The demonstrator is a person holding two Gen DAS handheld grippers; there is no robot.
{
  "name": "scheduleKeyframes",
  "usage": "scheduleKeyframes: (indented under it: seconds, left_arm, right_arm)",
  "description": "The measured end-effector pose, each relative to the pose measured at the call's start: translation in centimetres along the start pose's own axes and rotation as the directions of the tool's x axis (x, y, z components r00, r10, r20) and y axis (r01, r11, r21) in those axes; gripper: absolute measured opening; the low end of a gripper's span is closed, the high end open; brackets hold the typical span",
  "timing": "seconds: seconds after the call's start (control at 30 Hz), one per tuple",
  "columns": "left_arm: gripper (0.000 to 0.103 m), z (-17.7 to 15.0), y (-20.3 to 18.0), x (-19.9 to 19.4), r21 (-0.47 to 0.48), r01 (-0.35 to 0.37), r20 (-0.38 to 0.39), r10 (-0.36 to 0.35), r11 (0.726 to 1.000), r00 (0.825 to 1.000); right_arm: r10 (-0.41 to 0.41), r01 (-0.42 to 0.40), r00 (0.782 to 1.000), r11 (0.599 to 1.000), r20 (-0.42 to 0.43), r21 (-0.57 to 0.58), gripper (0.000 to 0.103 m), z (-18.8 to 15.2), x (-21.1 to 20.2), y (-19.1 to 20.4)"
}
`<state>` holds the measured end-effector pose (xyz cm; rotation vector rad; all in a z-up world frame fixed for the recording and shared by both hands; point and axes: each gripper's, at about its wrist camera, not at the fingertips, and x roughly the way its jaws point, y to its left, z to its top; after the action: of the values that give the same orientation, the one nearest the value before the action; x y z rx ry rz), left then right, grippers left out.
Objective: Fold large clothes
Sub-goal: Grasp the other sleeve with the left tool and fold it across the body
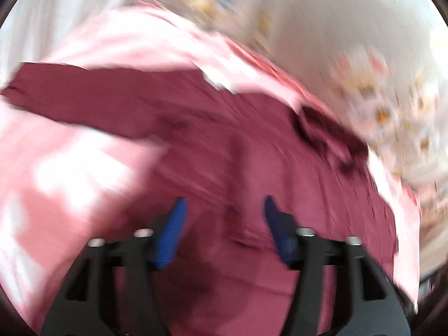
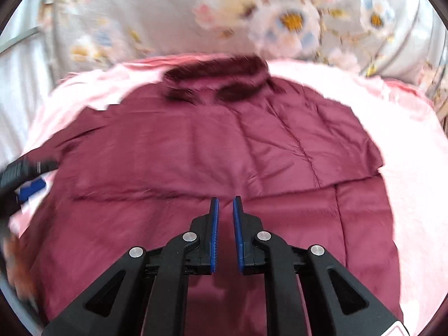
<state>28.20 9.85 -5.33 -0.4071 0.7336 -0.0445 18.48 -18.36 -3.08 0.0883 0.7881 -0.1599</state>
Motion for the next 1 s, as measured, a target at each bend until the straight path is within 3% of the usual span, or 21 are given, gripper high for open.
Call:
scheduleKeyframes:
  seconds: [0.07,0.13,0.27,0.37,0.43,0.5,0.63,0.67,0.8,0.9,1.0]
  left_arm:
    - [0.070,2.8,5.0,-1.9,-0.071,-0.056,0.055,0.060,0.996,0.997]
    - [0.076,5.0,9.9,-2.9,-0.160,-0.101,0.085,0.115,0.982,0.990]
    - [0.076,8.7,20.0,-3.8,-0.351,-0.217,0.097,0.266,0.911,0.959]
    - [0.076,10.0,26.6,-4.1,-0.496,-0.236,0.085,0.317,0.836,0.945]
    - [0.076,10.3,29.4,-4.2,-0.552,-0.245,0.086,0.347,0.797,0.934]
    - [0.075,10.6,31.1,-4.0,-0.573,-0.257,0.079,0.365,0.778,0.928]
    - [0.061,10.6,33.3,-2.7,-0.620,-0.233,0.063,0.343,0.749,0.937]
    - [0.058,10.7,33.4,-2.4,-0.623,-0.230,0.064,0.342,0.748,0.938]
    - [0.002,11.5,32.6,-1.4,-0.576,-0.220,0.068,0.314,0.788,0.947]
    - [0.000,12.8,29.3,-2.6,-0.493,-0.209,0.125,0.306,0.844,0.944]
    - [0.000,14.6,23.5,-4.3,-0.392,-0.134,0.206,0.229,0.910,0.951]
  right_arm:
    - [0.048,-0.047,0.999,0.999,0.026,-0.018,0.020,-1.7,-2.5,1.5]
    - [0.112,-0.110,0.993,0.993,0.040,-0.047,0.036,-4.1,-4.6,3.5]
    - [0.156,-0.144,0.986,0.976,0.059,-0.165,0.041,-8.5,-7.0,7.7]
    - [0.168,-0.155,0.985,0.959,0.037,-0.236,0.042,-10.7,-7.2,10.1]
    - [0.158,-0.148,0.987,0.956,0.019,-0.254,0.042,-11.2,-6.9,10.7]
    - [0.145,-0.136,0.989,0.955,0.014,-0.264,0.043,-11.2,-6.7,11.0]
    - [0.130,-0.126,0.991,0.958,0.001,-0.257,0.043,-11.3,-6.3,11.0]
    - [0.123,-0.119,0.992,0.958,0.001,-0.263,0.044,-11.4,-6.3,11.2]
    - [0.095,-0.092,0.995,0.955,0.000,-0.282,0.045,-11.5,-6.1,11.6]
    - [0.096,-0.094,0.995,0.956,-0.004,-0.278,0.045,-11.5,-5.9,11.7]
    - [0.097,-0.095,0.995,0.957,-0.005,-0.274,0.045,-11.6,-5.9,11.7]
